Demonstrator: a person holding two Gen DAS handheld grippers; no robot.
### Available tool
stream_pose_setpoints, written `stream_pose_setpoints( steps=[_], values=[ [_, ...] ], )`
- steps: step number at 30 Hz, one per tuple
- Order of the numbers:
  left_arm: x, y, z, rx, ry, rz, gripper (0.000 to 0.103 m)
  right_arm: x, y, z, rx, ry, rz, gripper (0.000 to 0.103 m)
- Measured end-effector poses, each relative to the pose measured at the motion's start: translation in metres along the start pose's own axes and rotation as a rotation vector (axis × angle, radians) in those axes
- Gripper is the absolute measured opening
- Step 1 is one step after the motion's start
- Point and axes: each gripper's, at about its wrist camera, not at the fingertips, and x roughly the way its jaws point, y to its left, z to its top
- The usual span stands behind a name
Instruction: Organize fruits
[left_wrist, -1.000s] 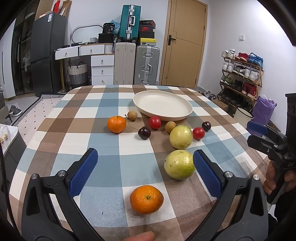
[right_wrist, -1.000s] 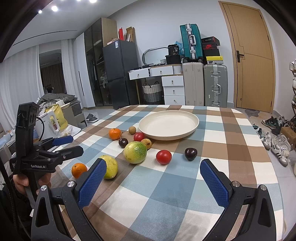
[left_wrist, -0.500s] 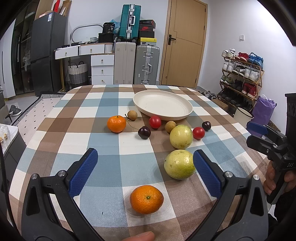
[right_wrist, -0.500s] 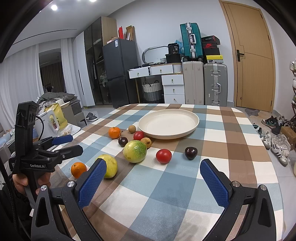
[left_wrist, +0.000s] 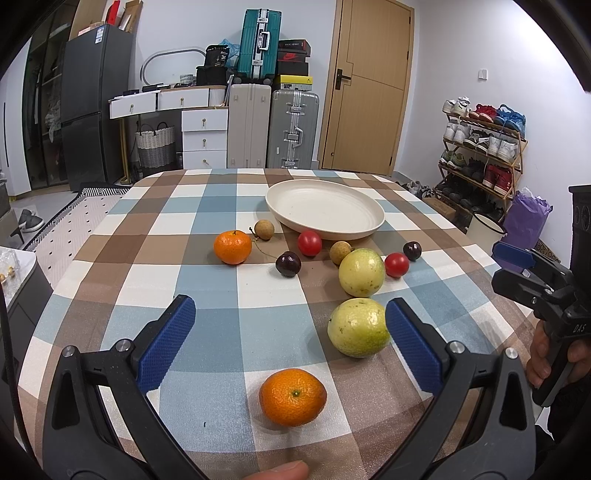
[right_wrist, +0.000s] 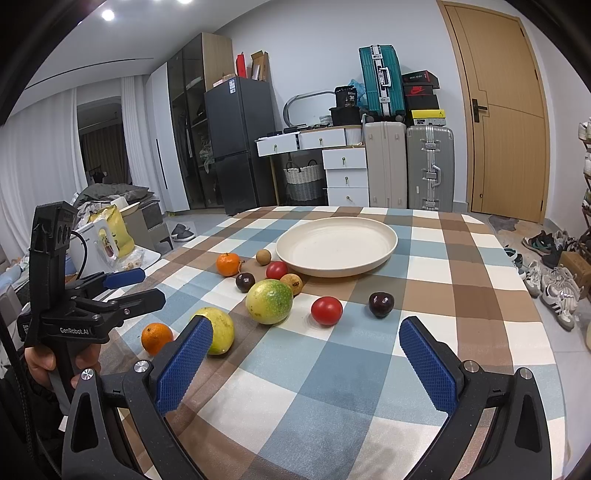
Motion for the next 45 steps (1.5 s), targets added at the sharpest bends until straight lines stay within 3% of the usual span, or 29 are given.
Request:
stream_pose_setpoints(
  steps=[15,21,29,34,38,41,45],
  values=[
    [0.000,0.002,-0.003,-0.007,-0.009,0.013,0.103,0.004,-0.007,-0.004,0.012,0.025,-0.016,0.103],
    [0.005,0.004,-0.003,-0.015,0.036,-0.042,0.103,0.009,-0.007,-0.003,0.003,0.060,-0.022,0.103],
    [-0.002,0.003,0.003,0.029,0.014,0.046,0.103,0.023,-0.003,0.000,0.021,0.115,-0.012,0.103],
    [0.000,0.009,-0.001,0.017,0.057,0.058,0.103,0.034,0.014,0.004,-0.031,0.140,-0.013,0.103],
    [-0.002,0.015,0.000,0.006,0.069,0.032,0.103,0.046,0.028,0.009,-0.040,0.171,0.016,0.103],
    [-0.004,0.022,0.002,-0.033,0.070,-0.003,0.103,0.051,0.036,0.013,-0.054,0.146,0.028,0.103],
    [-0.008,0.029,-0.002,-0.057,0.042,0.015,0.103,0.068,0.044,0.015,-0.055,0.226,0.081,0.103]
  ],
)
